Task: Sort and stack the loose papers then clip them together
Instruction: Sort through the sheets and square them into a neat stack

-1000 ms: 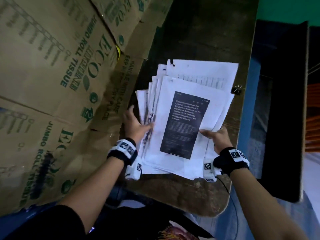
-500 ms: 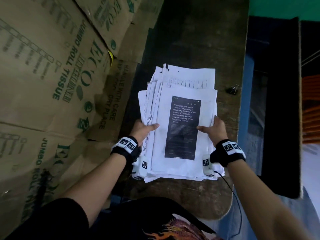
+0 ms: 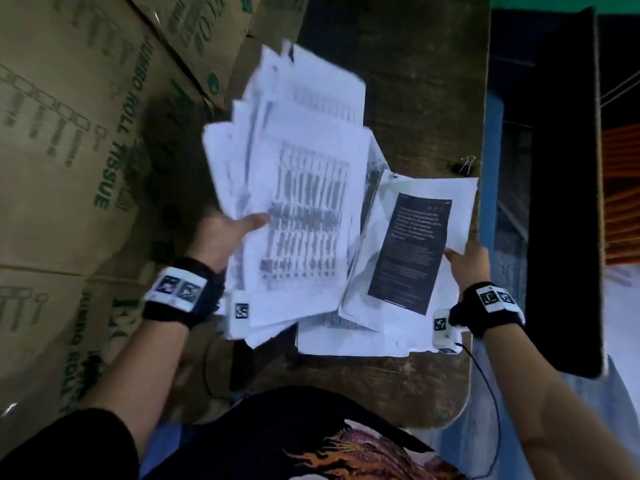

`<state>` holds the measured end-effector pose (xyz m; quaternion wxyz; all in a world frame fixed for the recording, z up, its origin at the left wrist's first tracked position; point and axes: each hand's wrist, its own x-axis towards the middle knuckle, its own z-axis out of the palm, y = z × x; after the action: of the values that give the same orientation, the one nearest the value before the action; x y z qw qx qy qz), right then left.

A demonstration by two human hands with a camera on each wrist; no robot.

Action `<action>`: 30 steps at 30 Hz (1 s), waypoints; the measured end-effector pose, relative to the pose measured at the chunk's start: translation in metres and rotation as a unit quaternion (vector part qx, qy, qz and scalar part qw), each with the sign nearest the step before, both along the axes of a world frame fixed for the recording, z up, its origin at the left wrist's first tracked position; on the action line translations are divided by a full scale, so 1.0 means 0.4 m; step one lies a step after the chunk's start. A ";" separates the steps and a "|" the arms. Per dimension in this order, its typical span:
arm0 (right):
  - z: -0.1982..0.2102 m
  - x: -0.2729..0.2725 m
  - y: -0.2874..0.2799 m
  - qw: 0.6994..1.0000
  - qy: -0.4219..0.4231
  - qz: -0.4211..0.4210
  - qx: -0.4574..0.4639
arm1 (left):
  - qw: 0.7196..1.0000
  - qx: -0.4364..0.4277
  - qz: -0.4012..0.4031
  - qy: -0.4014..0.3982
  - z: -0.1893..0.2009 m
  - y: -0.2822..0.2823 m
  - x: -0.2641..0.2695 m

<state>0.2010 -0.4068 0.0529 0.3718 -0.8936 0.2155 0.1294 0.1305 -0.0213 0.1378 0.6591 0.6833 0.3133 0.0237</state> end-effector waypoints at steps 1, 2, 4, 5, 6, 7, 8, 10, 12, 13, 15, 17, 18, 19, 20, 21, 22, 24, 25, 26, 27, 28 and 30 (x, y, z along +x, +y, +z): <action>0.007 -0.008 -0.005 1.000 -0.008 0.007 0.003 | 1.000 -0.006 0.007 -0.016 0.033 0.029 -0.003; 0.023 -0.017 -0.003 1.000 -0.008 0.014 0.014 | 0.999 -0.019 0.016 -0.030 0.056 0.055 -0.005; 0.032 -0.027 0.010 0.999 -0.011 0.020 0.028 | 0.998 -0.057 0.012 -0.035 0.089 0.105 -0.009; 0.025 -0.027 0.017 0.999 -0.008 0.018 0.033 | 0.997 -0.071 -0.008 -0.037 0.102 0.119 -0.009; 0.024 -0.025 0.032 0.998 0.008 0.012 0.056 | 0.994 -0.097 -0.028 -0.039 0.105 0.123 -0.010; 0.032 -0.026 0.055 0.995 0.020 0.013 0.094 | 0.990 -0.130 -0.047 -0.035 0.103 0.112 -0.011; 0.050 -0.025 0.083 0.989 0.038 0.003 0.142 | 0.985 -0.160 -0.068 -0.025 0.092 0.094 -0.008; 0.085 -0.032 0.118 0.968 0.081 -0.017 0.239 | 0.976 -0.193 -0.100 0.007 0.058 0.029 -0.002; 0.080 -0.033 0.116 0.929 0.154 -0.083 0.325 | 0.970 -0.207 -0.114 0.051 0.002 -0.028 -0.001; 0.068 -0.033 0.109 0.915 0.191 -0.106 0.340 | 0.968 -0.210 -0.118 0.074 -0.037 -0.049 -0.001; 0.020 -0.021 0.081 0.923 0.198 -0.098 0.316 | 0.966 -0.193 -0.123 0.123 -0.146 -0.077 0.000; -0.004 -0.024 0.068 0.918 0.186 -0.102 0.335 | 0.961 -0.154 -0.137 0.183 -0.222 -0.100 0.003; 0.001 -0.031 0.071 0.900 0.191 -0.103 0.377 | 0.960 -0.134 -0.142 0.202 -0.245 -0.116 0.008; 0.013 -0.040 0.080 0.889 0.194 -0.096 0.403 | 0.960 -0.117 -0.144 0.210 -0.261 -0.130 0.012; 0.037 -0.049 0.093 0.892 0.201 -0.076 0.398 | 0.961 -0.099 -0.143 0.213 -0.271 -0.143 0.017; 0.033 -0.052 0.092 0.898 0.213 -0.051 0.381 | 0.962 -0.082 -0.141 0.221 -0.290 -0.151 0.023; 0.034 -0.049 0.096 0.916 0.212 -0.031 0.339 | 0.961 -0.065 -0.139 0.231 -0.315 -0.156 0.030; 0.026 -0.041 0.115 0.962 0.187 -0.014 0.199 | 0.957 -0.041 -0.140 0.250 -0.312 -0.171 0.036; 0.018 -0.036 0.122 0.975 0.156 -0.003 0.155 | 0.955 -0.023 -0.149 0.254 -0.297 -0.178 0.036; 0.021 -0.035 0.125 0.981 0.120 0.002 0.154 | 0.955 -0.002 -0.157 0.253 -0.248 -0.188 0.034; 0.027 -0.034 0.126 0.981 0.086 0.004 0.173 | 0.958 0.006 -0.153 0.244 -0.217 -0.195 0.032; 0.036 -0.035 0.118 0.976 0.064 0.009 0.206 | 0.965 0.002 -0.142 0.222 -0.200 -0.195 0.028; 0.043 -0.041 0.086 0.961 0.024 0.011 0.277 | 0.981 -0.035 -0.117 0.149 -0.170 -0.182 0.015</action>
<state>0.1846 -0.3726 0.0701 0.5979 -0.7548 0.1698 0.2096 0.1367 -0.0943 0.0697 0.6272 0.6873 0.3265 -0.1666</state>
